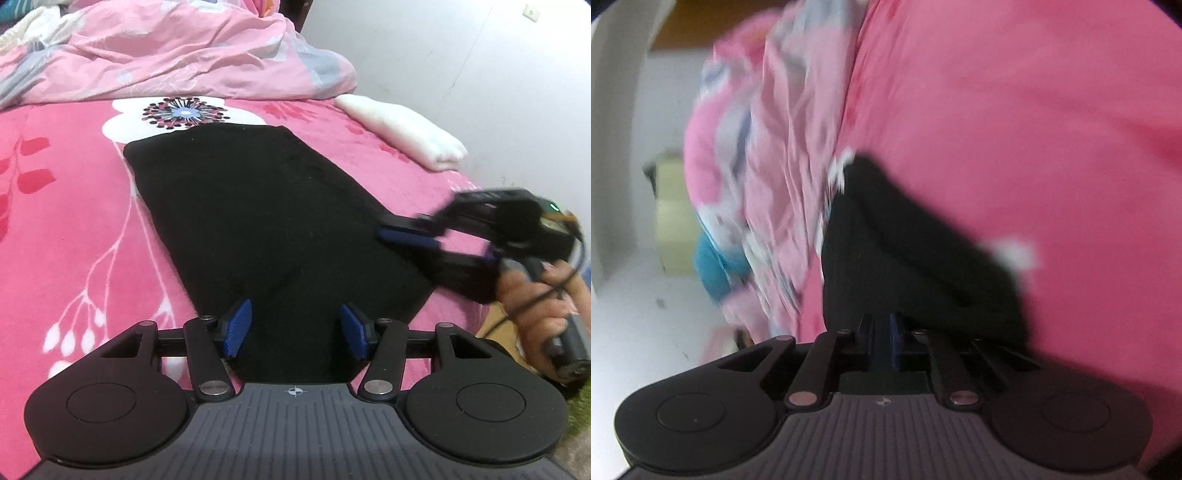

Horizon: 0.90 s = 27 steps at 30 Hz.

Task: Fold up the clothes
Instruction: 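Sweep the right gripper along the shirt's side edge, then pull the right gripper back away from the folded black shirt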

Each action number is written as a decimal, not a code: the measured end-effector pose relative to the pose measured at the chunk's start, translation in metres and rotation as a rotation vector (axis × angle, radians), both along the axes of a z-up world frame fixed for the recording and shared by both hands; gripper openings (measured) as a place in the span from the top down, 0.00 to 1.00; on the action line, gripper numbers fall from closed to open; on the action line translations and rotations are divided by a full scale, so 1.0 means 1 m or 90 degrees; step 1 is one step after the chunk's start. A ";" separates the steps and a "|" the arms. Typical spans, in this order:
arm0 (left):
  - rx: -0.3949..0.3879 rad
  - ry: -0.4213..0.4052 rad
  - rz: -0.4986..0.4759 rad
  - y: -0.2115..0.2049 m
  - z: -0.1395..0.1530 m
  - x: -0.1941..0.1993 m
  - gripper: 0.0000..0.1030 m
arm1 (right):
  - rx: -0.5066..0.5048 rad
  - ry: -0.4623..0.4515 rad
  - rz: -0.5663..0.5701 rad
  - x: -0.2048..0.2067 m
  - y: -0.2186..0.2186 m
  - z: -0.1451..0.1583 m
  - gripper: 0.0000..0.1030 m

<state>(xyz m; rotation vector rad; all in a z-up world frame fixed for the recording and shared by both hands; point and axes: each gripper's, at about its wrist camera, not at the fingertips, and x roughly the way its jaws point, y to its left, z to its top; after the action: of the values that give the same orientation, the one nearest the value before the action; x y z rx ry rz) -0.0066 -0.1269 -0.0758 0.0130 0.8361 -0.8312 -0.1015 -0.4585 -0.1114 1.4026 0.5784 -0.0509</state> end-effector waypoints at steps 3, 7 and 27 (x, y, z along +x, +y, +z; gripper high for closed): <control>0.005 -0.015 0.001 0.001 0.000 -0.008 0.45 | -0.057 0.002 -0.061 -0.038 -0.007 0.018 0.87; 0.020 -0.030 0.014 -0.003 0.001 -0.015 0.44 | -0.077 -0.047 -0.040 -0.045 0.004 0.033 0.84; 0.032 -0.042 0.069 0.031 0.008 -0.040 0.43 | -0.105 -0.049 0.215 0.050 0.086 0.035 0.80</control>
<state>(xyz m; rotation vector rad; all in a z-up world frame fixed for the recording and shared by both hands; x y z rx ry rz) -0.0461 -0.0957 -0.0676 0.0391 0.7878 -0.7044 -0.0518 -0.3728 -0.0764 1.1283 0.7228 0.2205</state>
